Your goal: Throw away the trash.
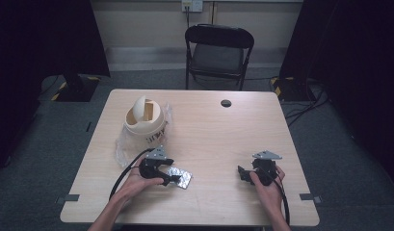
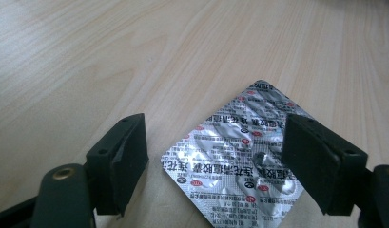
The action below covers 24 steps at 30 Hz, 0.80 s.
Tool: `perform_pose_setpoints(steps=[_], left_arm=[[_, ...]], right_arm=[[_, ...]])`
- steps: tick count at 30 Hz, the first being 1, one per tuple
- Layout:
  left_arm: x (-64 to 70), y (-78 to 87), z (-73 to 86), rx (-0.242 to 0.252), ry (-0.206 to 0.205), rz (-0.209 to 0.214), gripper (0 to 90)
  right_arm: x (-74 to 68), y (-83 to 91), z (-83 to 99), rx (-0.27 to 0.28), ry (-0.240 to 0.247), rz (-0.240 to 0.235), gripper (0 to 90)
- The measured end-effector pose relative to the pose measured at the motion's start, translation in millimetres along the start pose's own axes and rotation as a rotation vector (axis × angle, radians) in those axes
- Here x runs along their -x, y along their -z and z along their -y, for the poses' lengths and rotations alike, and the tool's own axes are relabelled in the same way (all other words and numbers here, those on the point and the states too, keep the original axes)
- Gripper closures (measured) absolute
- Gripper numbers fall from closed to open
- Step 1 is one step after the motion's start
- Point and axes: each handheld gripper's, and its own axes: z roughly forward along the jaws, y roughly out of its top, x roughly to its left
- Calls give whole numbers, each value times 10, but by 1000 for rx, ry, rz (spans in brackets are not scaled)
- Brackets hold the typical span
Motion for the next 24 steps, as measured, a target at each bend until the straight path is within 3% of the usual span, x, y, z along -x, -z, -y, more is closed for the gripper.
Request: perform_pose_setpoints(steps=[2,10,14,15,16,18,24], left_arm=[[14,-5,1,-4,-15,-8,236],[107,65,31,-35,-36,30,285],[107,106,38,-48,-14,20,325],[102,129,42,-48,12,16,372],[102,129,42,-48,12,16,441],[86,148,52,-47,25,16,447],[94,211,146,1,67,32,594]], right_arm=[[0,0,0,0,0,0,125],[0,0,1,0,1,0,125],[0,0,0,0,0,0,125],[0,0,1,0,1,0,125],[0,0,1,0,1,0,125],[0,0,1,0,1,0,125],[1,0,1,0,1,0,125]])
